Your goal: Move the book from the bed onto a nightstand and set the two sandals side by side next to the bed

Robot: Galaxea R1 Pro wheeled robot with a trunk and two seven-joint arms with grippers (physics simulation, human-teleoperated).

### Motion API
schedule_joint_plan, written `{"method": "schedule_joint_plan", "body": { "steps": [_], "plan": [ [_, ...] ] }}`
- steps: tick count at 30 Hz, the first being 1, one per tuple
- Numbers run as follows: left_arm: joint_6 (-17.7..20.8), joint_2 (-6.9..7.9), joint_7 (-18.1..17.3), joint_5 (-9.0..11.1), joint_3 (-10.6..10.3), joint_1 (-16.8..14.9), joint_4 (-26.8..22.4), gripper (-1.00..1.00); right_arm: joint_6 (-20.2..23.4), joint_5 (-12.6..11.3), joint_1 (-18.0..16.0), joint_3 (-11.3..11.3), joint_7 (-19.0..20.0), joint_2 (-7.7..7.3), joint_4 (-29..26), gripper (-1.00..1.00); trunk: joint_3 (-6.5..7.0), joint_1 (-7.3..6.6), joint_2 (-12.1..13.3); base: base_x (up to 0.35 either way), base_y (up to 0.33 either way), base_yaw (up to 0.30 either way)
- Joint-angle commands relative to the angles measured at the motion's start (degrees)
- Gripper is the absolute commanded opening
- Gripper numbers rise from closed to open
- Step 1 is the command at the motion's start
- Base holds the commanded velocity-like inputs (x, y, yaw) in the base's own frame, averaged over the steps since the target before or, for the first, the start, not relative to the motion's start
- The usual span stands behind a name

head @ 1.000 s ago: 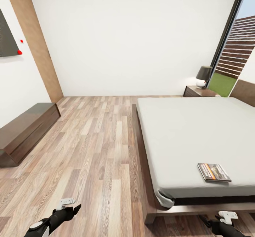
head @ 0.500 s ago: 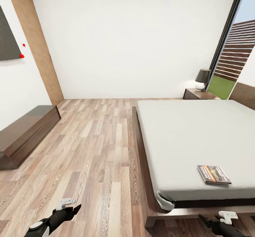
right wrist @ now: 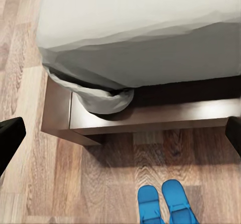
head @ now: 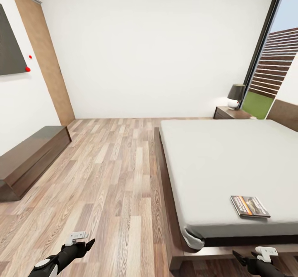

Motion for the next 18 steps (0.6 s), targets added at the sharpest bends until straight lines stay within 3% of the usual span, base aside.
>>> {"method": "schedule_joint_plan", "body": {
  "steps": [1,18],
  "plan": [
    [-0.1,-0.05,-0.4,-0.6,0.5,-0.1,0.0,1.00,0.0,0.0,0.0,-0.3,0.3,-0.01,0.1,1.00,0.02,0.00,0.0,0.000,0.000,0.000],
    [-0.1,-0.05,-0.4,-0.6,0.5,-0.1,0.0,1.00,-0.1,0.0,0.0,-0.3,0.3,-0.01,0.1,1.00,0.91,0.00,0.0,0.000,0.000,0.000]
  ]
}}
